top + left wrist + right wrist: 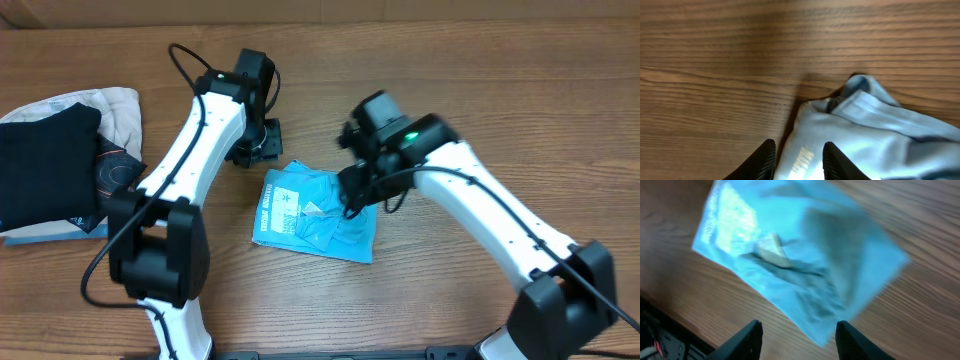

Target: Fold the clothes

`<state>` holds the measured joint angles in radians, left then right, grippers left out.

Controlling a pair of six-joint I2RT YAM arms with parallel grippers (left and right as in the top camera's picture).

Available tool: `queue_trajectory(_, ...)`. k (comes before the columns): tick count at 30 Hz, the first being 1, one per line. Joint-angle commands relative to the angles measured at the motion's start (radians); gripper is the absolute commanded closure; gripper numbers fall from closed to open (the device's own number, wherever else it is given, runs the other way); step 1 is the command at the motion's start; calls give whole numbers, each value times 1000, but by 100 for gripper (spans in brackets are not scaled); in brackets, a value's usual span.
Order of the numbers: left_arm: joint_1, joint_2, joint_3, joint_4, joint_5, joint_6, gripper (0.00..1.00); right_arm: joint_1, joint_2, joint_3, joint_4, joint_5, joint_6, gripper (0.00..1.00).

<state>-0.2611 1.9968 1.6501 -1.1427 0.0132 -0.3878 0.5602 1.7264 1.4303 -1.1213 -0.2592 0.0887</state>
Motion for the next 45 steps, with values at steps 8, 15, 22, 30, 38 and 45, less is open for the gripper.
queue_trajectory(8, -1, 151, 7, -8, -10, 53, 65, 150, 130, -11, 112, 108, 77, 46)
queue_trajectory(15, -1, 174, 7, -8, 8, 53, 64, 150, 194, -11, 145, 108, 80, 45)
queue_trajectory(22, -1, 174, 7, -8, 21, 52, 62, 150, 253, -11, 124, 110, 88, 96)
queue_trajectory(30, -1, 174, 7, -8, 21, 53, 62, 129, 250, -10, -48, 220, 99, 96)
queue_trajectory(38, -2, 174, 7, -8, 21, 53, 62, 129, 250, -10, -131, 333, 178, 96)
queue_trajectory(45, -2, 174, 7, -8, 21, 64, 62, 105, 247, -10, -241, 611, 591, 96)
